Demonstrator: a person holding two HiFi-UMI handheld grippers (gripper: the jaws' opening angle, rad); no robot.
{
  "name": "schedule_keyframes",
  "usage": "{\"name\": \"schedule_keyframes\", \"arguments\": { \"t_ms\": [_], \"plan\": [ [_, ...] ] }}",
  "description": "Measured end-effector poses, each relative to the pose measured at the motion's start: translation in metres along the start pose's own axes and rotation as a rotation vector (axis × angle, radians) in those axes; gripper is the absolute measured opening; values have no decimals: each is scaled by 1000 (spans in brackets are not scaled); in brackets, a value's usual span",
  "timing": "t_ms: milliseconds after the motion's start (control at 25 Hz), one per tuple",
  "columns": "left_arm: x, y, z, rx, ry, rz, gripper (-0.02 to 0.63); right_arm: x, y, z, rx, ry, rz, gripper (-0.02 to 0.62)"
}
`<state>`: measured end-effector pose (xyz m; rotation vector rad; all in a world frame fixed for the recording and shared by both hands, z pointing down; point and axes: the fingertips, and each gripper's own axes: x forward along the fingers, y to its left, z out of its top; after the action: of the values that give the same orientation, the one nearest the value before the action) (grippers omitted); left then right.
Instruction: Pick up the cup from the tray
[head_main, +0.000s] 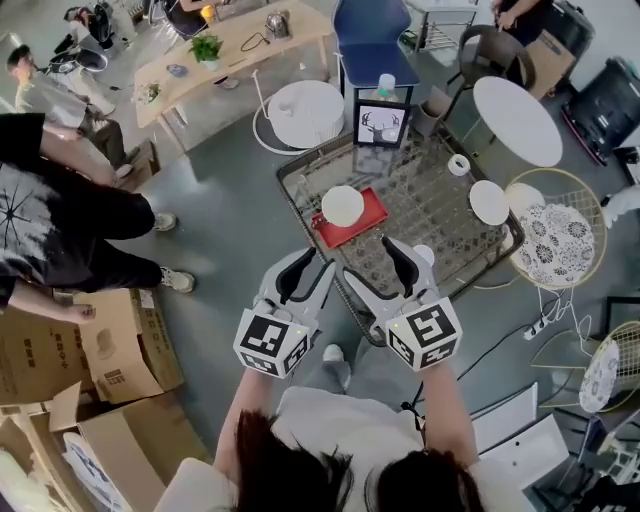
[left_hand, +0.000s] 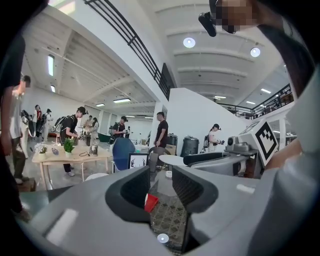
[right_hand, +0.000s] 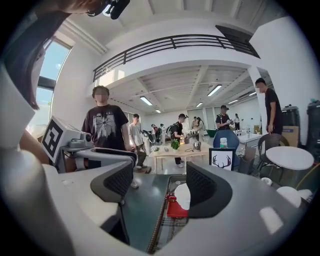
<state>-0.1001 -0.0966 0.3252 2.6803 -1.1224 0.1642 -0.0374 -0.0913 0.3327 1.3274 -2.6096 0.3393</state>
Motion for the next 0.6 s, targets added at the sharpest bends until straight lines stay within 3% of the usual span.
{"name": "schedule_keyframes", "arguments": {
  "t_ms": [240, 480, 600],
  "plan": [
    [40, 22, -18, -23, 47, 38, 151, 27, -36, -14, -3, 44, 35, 368],
    [83, 63, -64, -17, 139, 132, 172, 63, -73, -56, -47, 134, 62, 431],
    [97, 77, -82, -23, 169, 124, 186, 82, -89, -77, -64, 173, 61, 443]
  ]
}}
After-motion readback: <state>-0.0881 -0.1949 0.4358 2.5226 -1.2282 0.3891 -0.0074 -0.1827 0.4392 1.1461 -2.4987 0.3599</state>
